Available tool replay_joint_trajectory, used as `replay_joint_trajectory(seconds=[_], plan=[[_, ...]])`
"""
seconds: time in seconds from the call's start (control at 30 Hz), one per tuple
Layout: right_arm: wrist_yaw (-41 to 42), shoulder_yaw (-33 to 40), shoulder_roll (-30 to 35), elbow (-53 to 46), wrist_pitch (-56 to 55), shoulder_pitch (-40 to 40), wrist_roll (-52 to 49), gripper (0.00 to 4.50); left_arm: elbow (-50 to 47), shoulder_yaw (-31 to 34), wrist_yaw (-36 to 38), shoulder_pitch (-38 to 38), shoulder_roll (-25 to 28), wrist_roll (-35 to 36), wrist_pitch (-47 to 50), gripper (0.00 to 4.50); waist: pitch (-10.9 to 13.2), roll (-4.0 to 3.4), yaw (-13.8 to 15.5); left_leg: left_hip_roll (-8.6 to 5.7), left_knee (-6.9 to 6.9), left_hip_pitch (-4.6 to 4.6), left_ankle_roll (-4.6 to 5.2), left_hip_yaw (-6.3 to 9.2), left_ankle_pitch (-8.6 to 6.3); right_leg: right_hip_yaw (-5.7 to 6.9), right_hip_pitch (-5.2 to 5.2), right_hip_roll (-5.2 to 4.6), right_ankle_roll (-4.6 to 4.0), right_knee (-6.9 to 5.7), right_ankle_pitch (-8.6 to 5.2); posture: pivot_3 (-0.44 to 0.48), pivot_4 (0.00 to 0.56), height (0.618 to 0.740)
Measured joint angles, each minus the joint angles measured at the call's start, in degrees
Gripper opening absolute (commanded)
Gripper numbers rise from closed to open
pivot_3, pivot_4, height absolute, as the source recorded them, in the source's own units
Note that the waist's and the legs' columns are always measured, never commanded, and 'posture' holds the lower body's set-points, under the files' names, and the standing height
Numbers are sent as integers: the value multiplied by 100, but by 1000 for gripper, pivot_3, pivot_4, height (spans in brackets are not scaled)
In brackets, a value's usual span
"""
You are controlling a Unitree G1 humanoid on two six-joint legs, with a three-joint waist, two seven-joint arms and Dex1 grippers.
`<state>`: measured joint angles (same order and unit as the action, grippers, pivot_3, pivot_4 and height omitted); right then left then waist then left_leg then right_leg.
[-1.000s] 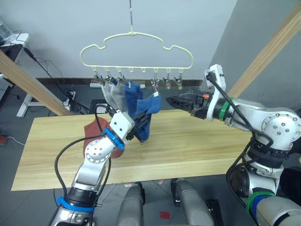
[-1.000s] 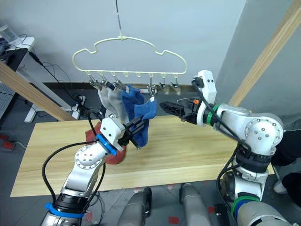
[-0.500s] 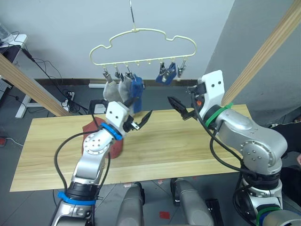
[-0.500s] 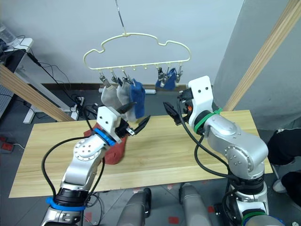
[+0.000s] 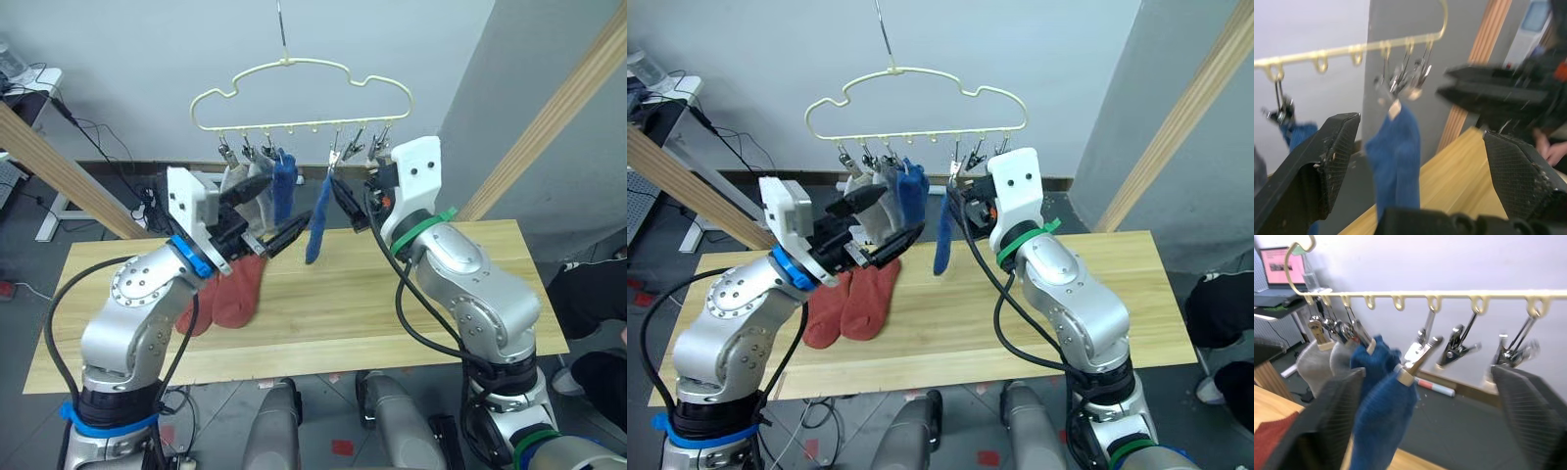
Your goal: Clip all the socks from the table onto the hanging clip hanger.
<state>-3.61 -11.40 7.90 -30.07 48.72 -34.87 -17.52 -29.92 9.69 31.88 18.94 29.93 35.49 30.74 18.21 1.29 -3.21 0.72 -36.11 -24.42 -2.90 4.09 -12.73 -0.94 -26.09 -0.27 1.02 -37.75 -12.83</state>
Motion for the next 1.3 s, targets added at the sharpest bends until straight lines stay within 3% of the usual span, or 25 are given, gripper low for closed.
replay_joint_trajectory(seconds=[0.2, 0.33, 0.47, 1.3], plan=[[20, -113, -143, 315, -370, -2, 494, 3907, -376, 217, -172, -228, 95, 311, 237, 4500, 0, 0, 17, 0, 0, 0, -2, 1, 1, 1, -1, -2, -1, -2, 0, 28, 319, 740], [-20, -124, -365, 637, -660, -4, 803, 2969, -483, 219, -245, -453, 141, 225, 153, 4500, 0, 0, 37, 0, 0, 2, -6, 2, 4, 2, -2, -1, -1, -6, 0, 33, 317, 740], [-4, -116, -486, 816, -819, -6, 1003, 1506, -540, 209, -324, -454, 141, 110, 75, 4500, 0, 0, 85, -1, 0, 2, -10, 1, 6, 0, -1, -2, -1, -6, 1, 39, 314, 740], [-145, 259, -1062, 1769, -1131, -317, 1711, 1506, -528, -32, -385, -396, 115, -133, -131, 4500, 0, 0, 137, -2, -3, 3, -11, 1, 6, 1, -1, -4, -4, -13, 2, 32, 323, 740]])
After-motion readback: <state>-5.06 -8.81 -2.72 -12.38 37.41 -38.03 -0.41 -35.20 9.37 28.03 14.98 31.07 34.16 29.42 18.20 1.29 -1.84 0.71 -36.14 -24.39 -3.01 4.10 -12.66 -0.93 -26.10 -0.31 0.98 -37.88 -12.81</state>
